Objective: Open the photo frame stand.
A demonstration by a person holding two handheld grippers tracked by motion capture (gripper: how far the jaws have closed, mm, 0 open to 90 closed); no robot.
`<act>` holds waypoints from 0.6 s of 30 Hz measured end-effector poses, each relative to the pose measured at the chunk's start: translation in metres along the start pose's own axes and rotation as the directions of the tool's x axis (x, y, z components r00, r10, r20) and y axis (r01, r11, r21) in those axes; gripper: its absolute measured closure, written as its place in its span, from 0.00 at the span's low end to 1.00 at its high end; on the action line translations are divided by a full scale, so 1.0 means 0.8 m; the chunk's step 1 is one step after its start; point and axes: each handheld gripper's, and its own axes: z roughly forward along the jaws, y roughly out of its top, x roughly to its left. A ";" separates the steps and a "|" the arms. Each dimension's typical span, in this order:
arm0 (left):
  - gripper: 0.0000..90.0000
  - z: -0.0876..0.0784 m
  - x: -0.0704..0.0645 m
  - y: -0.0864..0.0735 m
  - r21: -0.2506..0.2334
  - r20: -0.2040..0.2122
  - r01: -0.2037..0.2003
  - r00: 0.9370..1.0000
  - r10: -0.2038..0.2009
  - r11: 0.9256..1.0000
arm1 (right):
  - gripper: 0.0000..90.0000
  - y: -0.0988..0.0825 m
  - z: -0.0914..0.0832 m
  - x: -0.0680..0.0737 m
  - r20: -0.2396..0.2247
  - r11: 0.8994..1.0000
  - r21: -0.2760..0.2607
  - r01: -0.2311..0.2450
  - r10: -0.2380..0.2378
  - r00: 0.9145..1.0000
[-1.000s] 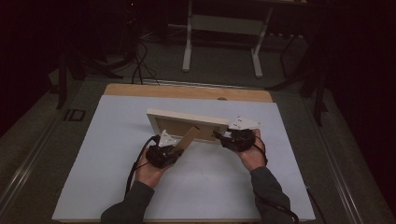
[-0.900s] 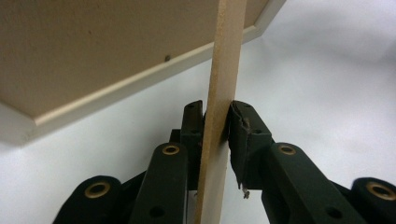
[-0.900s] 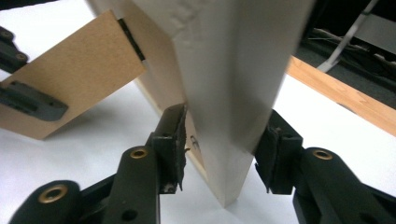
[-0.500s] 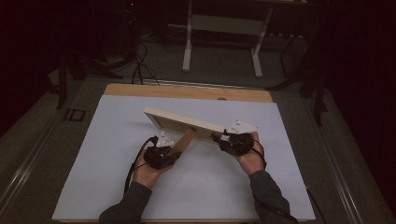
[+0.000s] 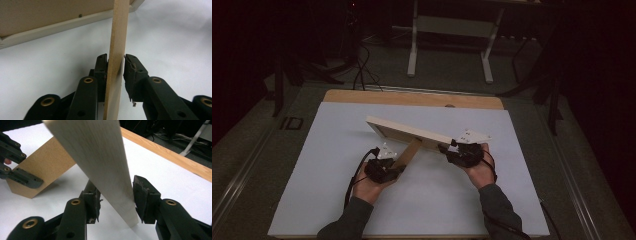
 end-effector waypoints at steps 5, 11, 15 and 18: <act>0.73 0.001 -0.001 -0.001 0.009 -0.011 -0.012 1.000 0.012 1.000 | 0.59 -0.003 -0.001 -0.001 -0.010 1.000 0.004 -0.019 0.019 1.000; 0.67 0.001 0.000 0.000 0.006 -0.007 -0.008 1.000 0.008 1.000 | 0.56 -0.006 -0.003 -0.003 -0.009 0.999 0.022 -0.028 0.028 1.000; 0.64 0.000 0.001 0.000 0.006 -0.018 -0.008 1.000 0.008 1.000 | 0.55 -0.009 -0.003 -0.004 -0.012 0.999 0.030 -0.035 0.036 0.999; 0.63 -0.002 0.001 0.000 -0.001 -0.021 -0.010 1.000 0.010 1.000 | 0.55 -0.010 -0.002 -0.003 -0.008 0.999 0.033 -0.038 0.038 0.999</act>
